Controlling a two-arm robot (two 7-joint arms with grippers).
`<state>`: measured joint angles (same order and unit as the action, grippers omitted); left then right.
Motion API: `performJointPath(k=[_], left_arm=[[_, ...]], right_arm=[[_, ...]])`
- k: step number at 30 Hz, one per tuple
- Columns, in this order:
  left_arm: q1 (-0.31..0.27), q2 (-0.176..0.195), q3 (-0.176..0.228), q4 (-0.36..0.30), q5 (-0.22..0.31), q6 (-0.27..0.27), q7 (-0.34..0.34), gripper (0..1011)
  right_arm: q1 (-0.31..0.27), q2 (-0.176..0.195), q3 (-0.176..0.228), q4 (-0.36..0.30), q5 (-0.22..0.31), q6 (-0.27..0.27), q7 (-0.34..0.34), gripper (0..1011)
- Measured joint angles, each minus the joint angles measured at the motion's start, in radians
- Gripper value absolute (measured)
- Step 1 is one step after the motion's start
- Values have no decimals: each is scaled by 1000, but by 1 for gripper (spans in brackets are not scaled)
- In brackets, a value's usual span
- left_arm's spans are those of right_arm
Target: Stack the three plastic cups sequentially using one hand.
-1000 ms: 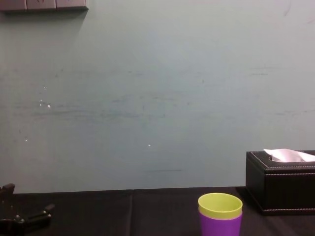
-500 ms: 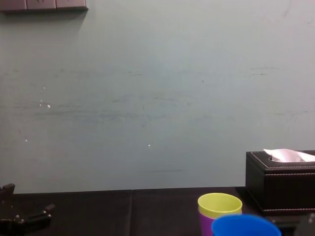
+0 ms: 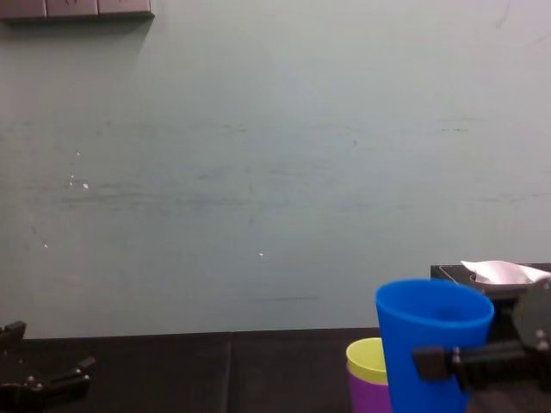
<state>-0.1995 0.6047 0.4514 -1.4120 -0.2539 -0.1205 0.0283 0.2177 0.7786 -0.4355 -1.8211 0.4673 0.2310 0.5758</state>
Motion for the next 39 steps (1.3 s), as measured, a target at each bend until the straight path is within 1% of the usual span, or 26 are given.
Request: performJointPath(k=[5,10,16,19,25,33,34,39], left_arm=[[0,0,0,0,0,0,0,1011],[0,0,0,0,0,0,0,1011],[0,0,0,0,0,0,0,1012],[0,0,0,0,0,0,0,1011],[0,0,0,0,0,0,0,1011],[0,0,0,0,0,0,0,1012],[0,0,0,0,0,0,0,1012],[0,0,0,0,0,0,0,1011]], right_arm=[[26,-9,6,7,6,10,-7,713],[55,-25,10,28,17,21,-16,713],[91,-48,10,76,36,31,-19,713],[116,-60,2,107,39,33,-18,713],[150,-74,-16,144,36,35,-16,713],[205,-104,-53,205,11,39,-5,713],[205,-104,-53,205,11,39,-5,713],[244,-128,-77,249,-7,38,8,713]])
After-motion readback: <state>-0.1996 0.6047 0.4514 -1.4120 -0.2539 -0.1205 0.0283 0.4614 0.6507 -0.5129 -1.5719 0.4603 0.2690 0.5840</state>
